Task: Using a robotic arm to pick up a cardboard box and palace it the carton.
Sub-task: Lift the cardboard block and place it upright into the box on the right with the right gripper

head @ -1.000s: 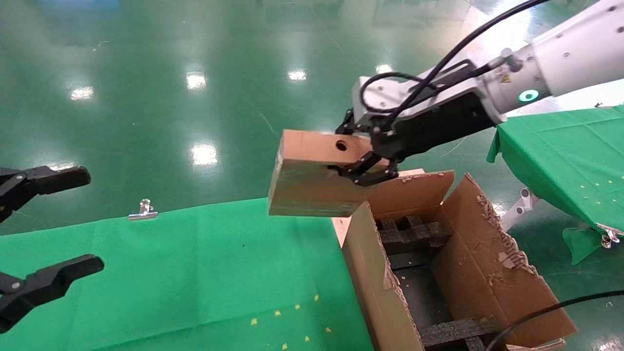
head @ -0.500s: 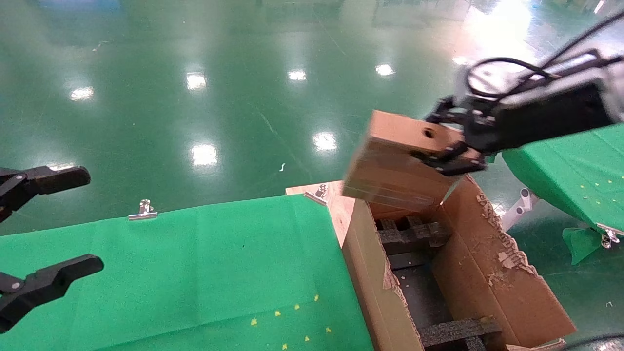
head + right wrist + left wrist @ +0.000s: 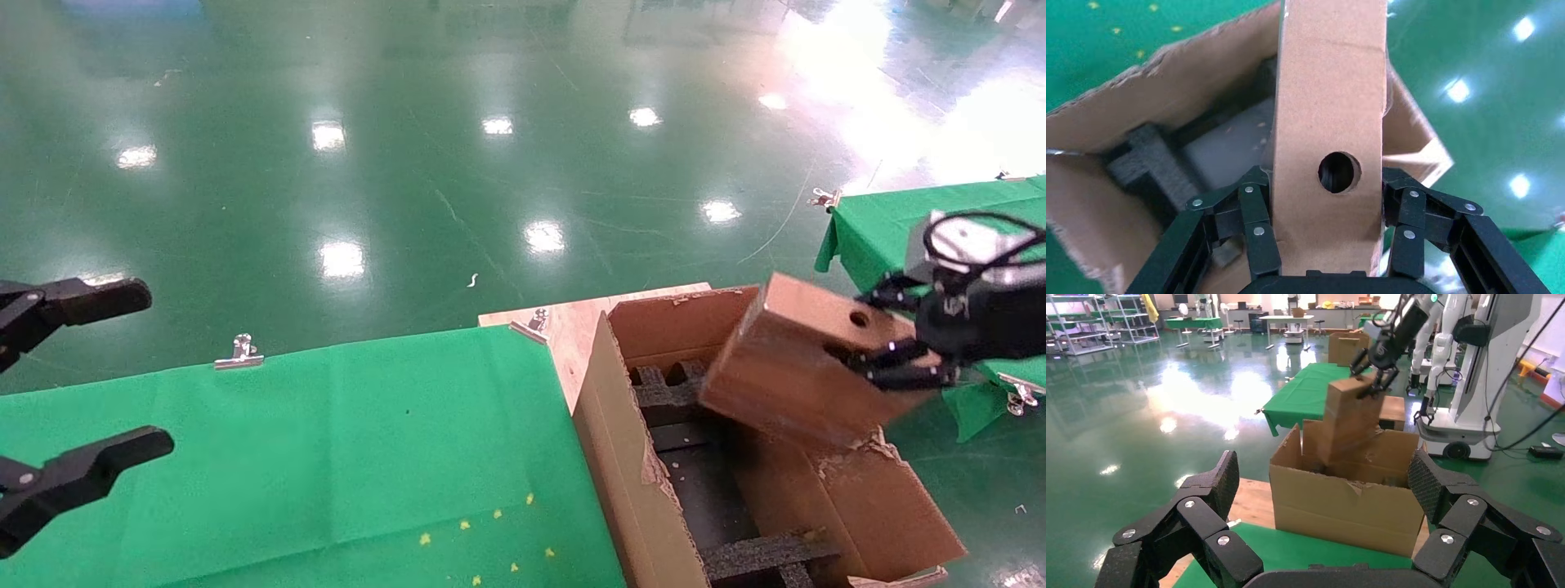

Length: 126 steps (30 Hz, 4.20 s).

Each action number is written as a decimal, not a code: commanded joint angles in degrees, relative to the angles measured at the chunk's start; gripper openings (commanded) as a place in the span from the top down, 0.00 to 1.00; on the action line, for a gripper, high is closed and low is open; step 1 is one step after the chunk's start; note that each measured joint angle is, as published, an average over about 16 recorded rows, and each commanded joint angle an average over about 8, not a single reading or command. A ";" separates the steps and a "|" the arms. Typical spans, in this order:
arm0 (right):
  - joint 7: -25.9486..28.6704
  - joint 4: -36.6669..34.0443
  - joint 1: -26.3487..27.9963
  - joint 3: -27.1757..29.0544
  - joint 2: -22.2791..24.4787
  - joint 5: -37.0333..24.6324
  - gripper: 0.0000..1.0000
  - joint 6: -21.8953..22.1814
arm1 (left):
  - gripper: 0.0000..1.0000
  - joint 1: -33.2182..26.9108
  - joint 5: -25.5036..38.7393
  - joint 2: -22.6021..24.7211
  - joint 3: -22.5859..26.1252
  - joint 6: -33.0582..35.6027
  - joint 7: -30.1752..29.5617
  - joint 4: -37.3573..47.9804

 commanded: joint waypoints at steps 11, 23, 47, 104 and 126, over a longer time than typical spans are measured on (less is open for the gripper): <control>0.85 1.11 -4.02 -1.04 2.64 2.41 1.00 3.27 | 0.00 0.01 -0.02 -0.01 0.00 -0.02 0.00 0.01; 6.23 1.14 -5.95 -2.18 1.95 1.05 1.00 5.73 | 0.00 0.01 -0.01 -0.01 0.00 -0.02 0.00 0.01; 63.94 26.34 -17.84 -8.95 10.46 -14.15 1.00 27.74 | 0.00 0.02 -0.01 -0.02 0.00 -0.03 0.00 0.01; 91.78 22.00 -27.14 -15.76 -5.27 -35.57 1.00 34.68 | 0.00 0.03 -0.01 -0.02 0.00 -0.04 0.00 0.02; 87.94 6.29 -31.07 -17.60 -15.82 -34.07 1.00 38.84 | 0.00 0.03 -0.01 -0.02 0.00 -0.04 0.00 0.02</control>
